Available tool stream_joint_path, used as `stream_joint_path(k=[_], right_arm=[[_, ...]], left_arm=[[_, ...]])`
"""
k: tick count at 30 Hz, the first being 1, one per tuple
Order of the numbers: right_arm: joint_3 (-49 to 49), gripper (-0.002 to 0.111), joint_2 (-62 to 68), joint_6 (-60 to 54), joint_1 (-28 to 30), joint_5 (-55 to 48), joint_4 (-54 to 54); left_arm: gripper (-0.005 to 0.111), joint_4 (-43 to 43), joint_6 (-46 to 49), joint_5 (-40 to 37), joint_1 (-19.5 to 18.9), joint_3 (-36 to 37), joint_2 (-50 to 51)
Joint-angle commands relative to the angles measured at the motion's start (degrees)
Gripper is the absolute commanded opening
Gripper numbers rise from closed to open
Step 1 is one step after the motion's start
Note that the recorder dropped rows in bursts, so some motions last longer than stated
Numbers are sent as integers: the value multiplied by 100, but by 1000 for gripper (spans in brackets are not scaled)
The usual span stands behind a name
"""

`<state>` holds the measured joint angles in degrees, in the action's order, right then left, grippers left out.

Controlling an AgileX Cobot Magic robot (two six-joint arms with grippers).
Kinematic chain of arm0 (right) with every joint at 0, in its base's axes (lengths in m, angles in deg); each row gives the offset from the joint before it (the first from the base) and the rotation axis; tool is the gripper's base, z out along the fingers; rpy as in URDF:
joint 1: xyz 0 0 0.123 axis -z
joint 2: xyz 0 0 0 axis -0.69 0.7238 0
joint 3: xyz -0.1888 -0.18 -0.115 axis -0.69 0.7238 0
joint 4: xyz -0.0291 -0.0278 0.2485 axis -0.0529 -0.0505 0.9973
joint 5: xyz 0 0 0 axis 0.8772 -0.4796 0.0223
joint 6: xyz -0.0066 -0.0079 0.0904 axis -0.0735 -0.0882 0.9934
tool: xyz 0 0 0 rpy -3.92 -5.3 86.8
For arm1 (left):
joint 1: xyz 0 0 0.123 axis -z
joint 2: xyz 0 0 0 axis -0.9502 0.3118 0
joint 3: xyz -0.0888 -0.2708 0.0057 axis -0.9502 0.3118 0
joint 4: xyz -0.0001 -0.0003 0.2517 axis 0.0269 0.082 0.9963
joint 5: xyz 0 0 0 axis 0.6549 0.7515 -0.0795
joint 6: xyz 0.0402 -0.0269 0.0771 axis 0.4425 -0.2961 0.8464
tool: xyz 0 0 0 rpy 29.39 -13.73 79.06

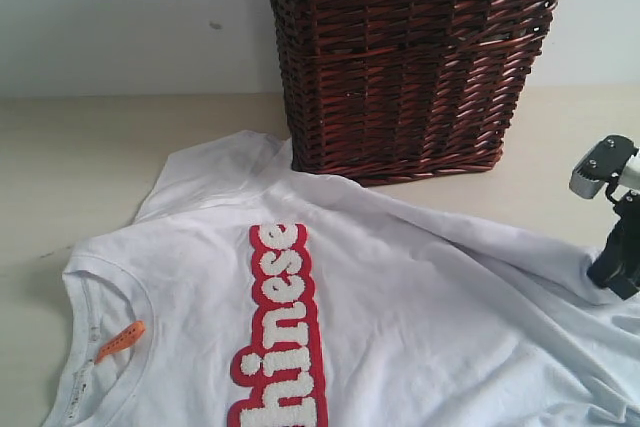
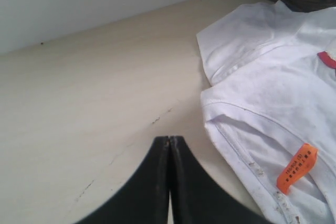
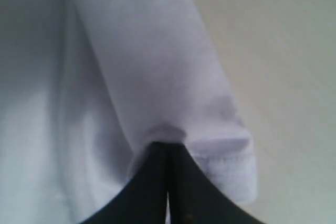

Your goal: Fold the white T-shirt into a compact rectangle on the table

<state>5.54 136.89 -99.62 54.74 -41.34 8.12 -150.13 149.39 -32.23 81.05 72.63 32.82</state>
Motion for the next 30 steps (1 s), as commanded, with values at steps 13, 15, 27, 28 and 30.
stream_joint_path(k=[13,15,27,28,30], right_arm=[[-30,51,-743,1341,57,1114,402],[-30,49,-400,1922,168,1129,403],[-30,43,323,2397,771,381,1086],[-30,41,383,2397,768,381,1130],[-30,34,467,2322,768,381,1208]], left_arm=[[0,4,2,20,-7,23,-34],[0,4,2,20,-7,23,-34],[0,4,2,20,-7,23,-34],[0,4,2,20,-7,23,-34],[0,4,2,20,-7,23,-34]])
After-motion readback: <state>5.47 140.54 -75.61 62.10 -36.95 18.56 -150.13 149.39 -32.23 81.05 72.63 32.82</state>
